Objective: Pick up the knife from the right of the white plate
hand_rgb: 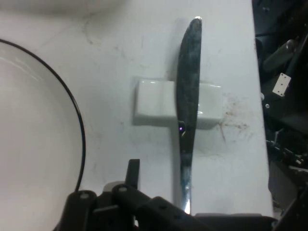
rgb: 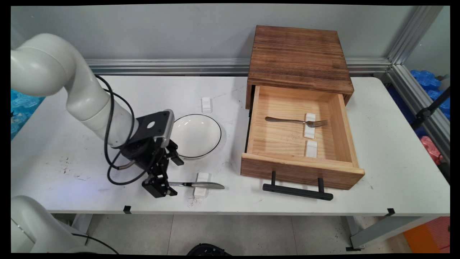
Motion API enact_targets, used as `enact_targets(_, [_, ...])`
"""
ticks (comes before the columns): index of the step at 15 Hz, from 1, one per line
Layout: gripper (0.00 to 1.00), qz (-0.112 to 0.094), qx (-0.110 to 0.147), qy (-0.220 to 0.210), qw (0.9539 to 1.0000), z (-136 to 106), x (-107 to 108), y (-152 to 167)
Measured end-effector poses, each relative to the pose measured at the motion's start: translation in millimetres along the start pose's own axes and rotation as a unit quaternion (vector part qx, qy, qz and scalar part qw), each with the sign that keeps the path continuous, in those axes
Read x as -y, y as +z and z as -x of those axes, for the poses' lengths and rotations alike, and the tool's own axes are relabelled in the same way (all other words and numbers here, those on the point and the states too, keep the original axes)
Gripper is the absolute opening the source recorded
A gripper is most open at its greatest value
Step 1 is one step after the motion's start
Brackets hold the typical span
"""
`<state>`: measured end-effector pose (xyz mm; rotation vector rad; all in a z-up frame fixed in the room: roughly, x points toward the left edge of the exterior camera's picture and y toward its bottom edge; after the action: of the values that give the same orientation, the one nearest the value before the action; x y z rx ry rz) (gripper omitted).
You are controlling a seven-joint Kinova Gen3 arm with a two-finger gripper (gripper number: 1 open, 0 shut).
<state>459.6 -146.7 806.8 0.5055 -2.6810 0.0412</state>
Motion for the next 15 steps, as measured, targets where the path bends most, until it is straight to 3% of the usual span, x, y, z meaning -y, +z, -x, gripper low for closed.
enact_targets(15, [1.00, -0.007, 0.003, 0.008, 0.9999, 2.7, 5.7, 29.1])
